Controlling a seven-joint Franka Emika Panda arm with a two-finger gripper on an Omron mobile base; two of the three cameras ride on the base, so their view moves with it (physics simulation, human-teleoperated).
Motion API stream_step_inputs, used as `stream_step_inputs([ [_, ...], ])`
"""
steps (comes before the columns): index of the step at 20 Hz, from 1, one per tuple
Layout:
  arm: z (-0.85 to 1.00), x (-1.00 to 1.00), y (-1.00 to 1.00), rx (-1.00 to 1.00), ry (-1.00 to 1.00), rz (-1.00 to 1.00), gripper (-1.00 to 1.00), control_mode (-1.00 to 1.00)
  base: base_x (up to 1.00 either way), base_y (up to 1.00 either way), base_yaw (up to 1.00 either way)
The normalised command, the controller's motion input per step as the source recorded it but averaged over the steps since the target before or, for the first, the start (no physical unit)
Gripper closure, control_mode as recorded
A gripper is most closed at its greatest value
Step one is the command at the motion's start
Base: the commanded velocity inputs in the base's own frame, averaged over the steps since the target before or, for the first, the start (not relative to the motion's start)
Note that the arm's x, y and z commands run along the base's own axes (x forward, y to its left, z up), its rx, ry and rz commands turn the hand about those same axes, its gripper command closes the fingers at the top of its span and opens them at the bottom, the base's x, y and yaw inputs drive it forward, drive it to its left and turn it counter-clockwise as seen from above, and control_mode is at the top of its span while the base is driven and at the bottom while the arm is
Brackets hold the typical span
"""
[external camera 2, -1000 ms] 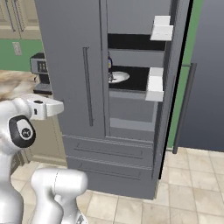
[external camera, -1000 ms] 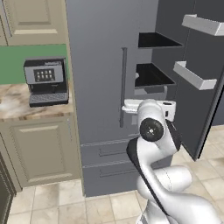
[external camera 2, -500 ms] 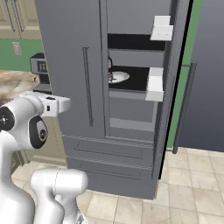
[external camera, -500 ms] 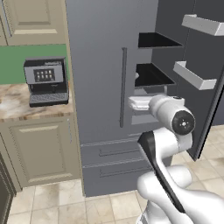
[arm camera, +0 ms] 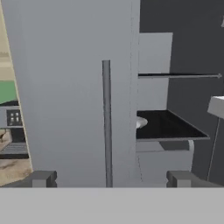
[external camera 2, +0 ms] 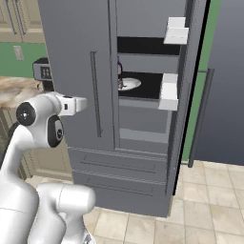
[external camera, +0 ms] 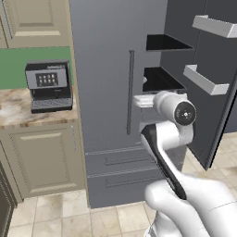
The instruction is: Retrieve the fish from the fridge and place it on the saucepan with marinade on the stove.
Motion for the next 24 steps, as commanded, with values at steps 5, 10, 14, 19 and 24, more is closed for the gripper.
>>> stream_step_inputs([
  [5, 0.00, 0.82, 0.00, 0.00, 0.02, 0.01, -1.00, -1.00, 0.00, 0.00, 0.00],
  [10, 0.00, 0.72, 0.00, 0.00, 0.01, 0.12, -1.00, -1.00, 0.00, 0.00, 0.00],
  [14, 0.00, 0.71, 0.00, 0.00, 0.06, 0.13, -1.00, -1.00, 0.00, 0.00, 0.00],
  [19, 0.00, 0.79, 0.00, 0.00, 0.10, 0.10, -1.00, -1.00, 0.00, 0.00, 0.00],
  [24, 0.00, 0.81, 0.03, 0.00, 0.08, 0.04, -1.00, -1.00, 0.00, 0.00, 0.00],
])
